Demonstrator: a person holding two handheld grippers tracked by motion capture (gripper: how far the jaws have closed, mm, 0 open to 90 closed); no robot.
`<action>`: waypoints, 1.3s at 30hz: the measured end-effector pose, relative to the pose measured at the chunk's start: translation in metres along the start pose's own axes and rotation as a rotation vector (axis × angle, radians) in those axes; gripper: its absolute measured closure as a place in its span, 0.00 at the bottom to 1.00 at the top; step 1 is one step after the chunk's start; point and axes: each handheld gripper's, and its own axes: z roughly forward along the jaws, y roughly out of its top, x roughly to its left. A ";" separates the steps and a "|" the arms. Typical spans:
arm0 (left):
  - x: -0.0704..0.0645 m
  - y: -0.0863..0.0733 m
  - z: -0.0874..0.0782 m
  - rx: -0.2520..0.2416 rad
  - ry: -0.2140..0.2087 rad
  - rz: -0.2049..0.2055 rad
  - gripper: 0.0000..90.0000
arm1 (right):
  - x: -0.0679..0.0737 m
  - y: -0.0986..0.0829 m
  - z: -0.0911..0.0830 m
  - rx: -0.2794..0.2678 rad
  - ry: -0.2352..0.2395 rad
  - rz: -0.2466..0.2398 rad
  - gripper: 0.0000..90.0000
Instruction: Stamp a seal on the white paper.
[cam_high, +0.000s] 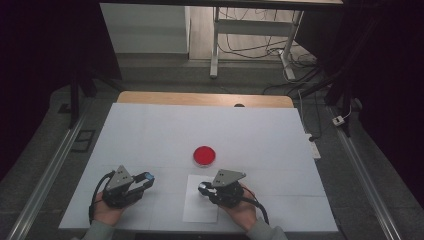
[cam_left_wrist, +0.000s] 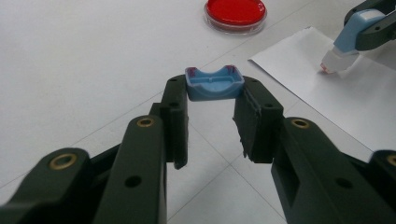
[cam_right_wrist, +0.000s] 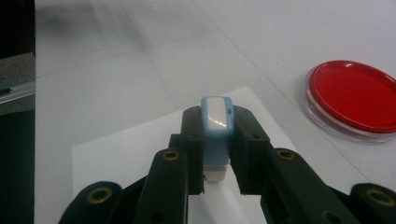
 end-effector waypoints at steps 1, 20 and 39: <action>0.000 0.000 0.000 0.001 0.000 0.000 0.73 | 0.000 -0.001 0.001 0.000 0.001 0.001 0.84; 0.000 0.000 0.000 0.001 0.000 0.001 0.73 | 0.000 -0.002 0.004 0.020 -0.004 -0.016 0.84; 0.000 0.000 0.000 0.002 0.000 0.003 0.73 | 0.000 -0.003 0.005 0.038 -0.001 -0.018 0.84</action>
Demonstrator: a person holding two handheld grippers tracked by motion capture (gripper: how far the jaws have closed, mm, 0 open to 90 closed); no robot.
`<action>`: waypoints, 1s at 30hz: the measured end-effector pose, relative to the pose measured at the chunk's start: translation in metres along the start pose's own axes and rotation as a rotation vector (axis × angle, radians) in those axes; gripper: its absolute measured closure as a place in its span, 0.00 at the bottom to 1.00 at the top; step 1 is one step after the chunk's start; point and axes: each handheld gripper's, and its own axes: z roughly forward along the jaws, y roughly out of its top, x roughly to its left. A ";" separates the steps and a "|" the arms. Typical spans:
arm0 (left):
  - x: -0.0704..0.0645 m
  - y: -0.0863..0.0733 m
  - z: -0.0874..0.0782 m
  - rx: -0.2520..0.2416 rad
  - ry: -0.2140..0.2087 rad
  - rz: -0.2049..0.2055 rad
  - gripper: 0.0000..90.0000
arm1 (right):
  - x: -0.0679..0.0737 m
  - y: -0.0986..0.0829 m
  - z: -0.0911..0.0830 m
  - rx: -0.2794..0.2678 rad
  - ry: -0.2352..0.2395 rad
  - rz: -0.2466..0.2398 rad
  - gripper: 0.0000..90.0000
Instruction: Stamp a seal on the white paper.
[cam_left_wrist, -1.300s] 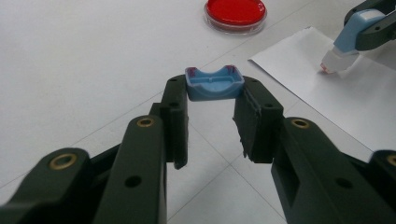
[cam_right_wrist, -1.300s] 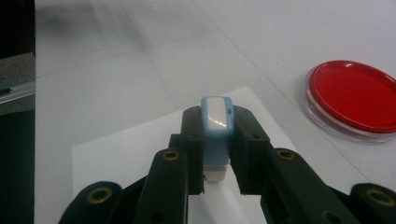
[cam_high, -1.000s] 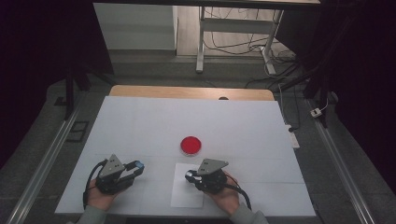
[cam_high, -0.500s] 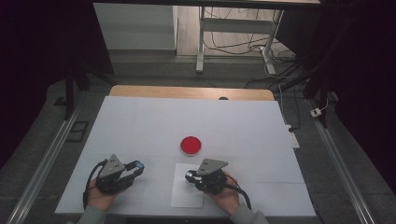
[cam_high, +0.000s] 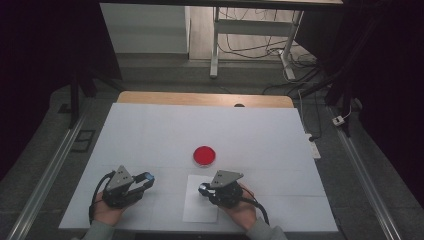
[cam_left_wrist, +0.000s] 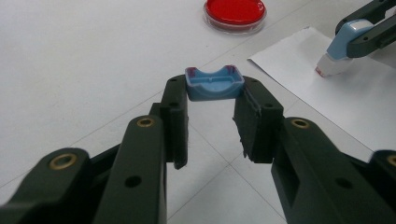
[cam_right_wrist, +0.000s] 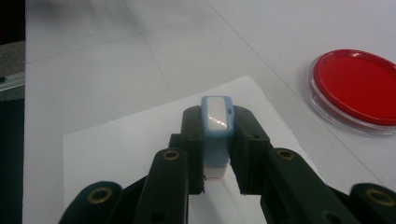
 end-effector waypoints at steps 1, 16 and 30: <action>0.000 0.000 0.000 0.000 0.000 0.000 0.73 | 0.000 0.000 0.000 0.001 -0.001 -0.001 0.84; -0.001 0.000 0.001 0.003 0.000 0.002 0.73 | 0.000 0.000 0.002 0.016 -0.004 -0.009 0.84; -0.001 0.000 0.000 0.002 0.000 0.003 0.73 | 0.002 0.002 0.002 0.037 -0.007 -0.032 0.85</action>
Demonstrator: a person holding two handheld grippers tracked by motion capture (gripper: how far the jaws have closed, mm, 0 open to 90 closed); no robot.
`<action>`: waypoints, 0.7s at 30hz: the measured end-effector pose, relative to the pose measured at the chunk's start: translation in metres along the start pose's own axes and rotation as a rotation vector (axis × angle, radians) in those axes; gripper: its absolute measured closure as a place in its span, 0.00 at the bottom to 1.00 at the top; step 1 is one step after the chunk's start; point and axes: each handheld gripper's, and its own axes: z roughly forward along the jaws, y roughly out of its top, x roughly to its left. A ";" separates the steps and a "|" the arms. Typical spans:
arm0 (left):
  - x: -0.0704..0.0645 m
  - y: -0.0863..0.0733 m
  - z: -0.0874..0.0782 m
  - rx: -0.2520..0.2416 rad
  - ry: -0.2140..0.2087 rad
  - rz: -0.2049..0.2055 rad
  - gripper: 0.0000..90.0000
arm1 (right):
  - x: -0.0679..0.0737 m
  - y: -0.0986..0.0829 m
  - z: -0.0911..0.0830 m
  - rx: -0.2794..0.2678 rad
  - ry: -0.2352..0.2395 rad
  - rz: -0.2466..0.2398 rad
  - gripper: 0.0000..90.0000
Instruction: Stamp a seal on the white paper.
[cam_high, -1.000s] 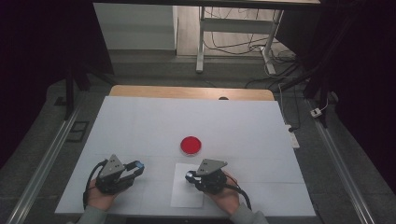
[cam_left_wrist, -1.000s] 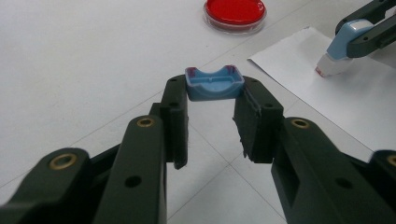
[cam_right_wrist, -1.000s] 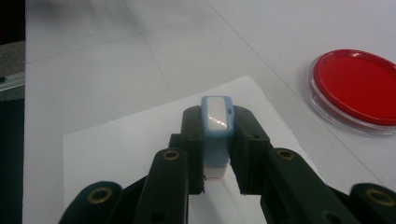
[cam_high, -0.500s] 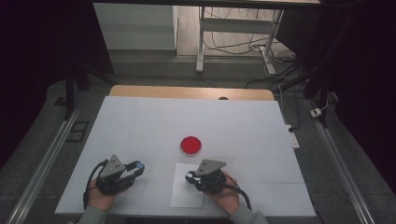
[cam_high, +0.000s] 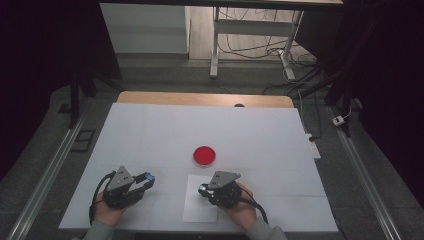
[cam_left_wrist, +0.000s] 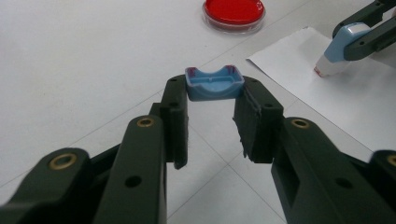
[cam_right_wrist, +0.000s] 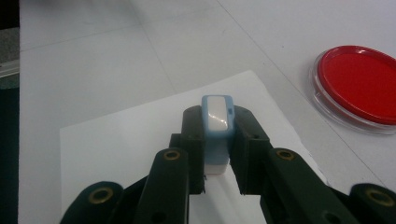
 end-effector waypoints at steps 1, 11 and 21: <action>0.000 0.000 0.000 0.000 0.000 0.000 0.73 | 0.000 0.000 0.000 0.003 -0.003 -0.003 0.85; 0.000 0.000 0.000 0.000 0.001 -0.001 0.73 | -0.001 -0.001 0.000 -0.004 0.004 0.003 0.85; 0.000 0.000 0.000 -0.001 0.001 -0.001 0.73 | -0.001 -0.004 0.000 -0.019 0.004 0.017 0.85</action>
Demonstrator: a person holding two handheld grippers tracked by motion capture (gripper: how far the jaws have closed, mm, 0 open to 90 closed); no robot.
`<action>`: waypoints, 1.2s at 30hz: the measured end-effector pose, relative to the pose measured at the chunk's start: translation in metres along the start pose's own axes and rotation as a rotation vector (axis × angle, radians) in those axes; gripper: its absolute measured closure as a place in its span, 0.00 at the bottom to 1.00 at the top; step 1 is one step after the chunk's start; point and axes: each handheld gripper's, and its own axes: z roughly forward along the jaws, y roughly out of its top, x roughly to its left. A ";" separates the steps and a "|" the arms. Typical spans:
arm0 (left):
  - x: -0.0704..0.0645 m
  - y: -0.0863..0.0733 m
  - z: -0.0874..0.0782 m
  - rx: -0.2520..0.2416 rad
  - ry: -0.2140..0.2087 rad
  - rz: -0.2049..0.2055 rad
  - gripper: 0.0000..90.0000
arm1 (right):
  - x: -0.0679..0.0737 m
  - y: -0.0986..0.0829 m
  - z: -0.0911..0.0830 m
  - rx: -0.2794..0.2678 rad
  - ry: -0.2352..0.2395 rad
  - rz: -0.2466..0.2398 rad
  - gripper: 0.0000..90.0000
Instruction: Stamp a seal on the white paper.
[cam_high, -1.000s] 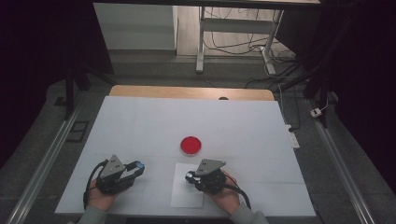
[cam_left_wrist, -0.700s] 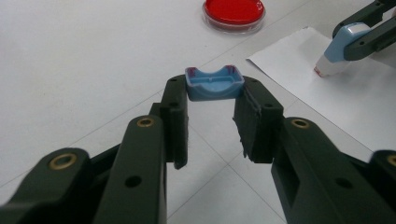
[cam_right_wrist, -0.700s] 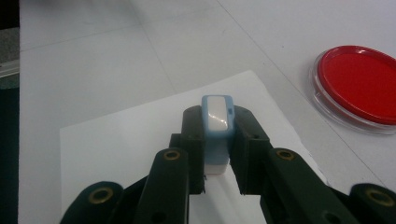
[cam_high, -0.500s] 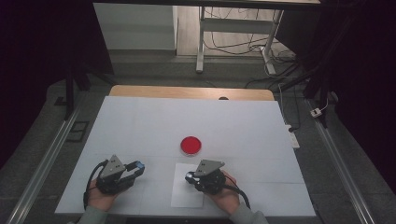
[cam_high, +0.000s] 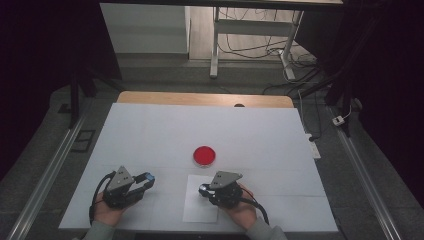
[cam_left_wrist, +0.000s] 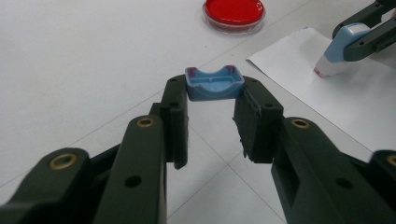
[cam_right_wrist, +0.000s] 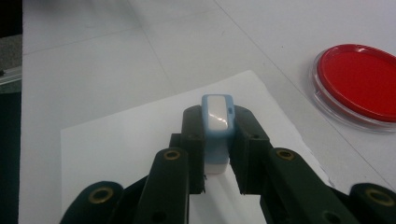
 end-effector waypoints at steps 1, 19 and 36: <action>0.000 0.000 0.000 0.000 0.000 0.000 0.73 | 0.000 0.000 0.000 0.000 0.000 -0.001 0.85; -0.001 0.000 0.000 0.001 0.000 0.000 0.73 | 0.000 -0.001 0.000 -0.003 0.002 0.004 0.85; 0.002 0.000 0.000 -0.002 0.002 -0.004 0.73 | -0.008 0.003 -0.014 -0.091 0.031 0.083 0.84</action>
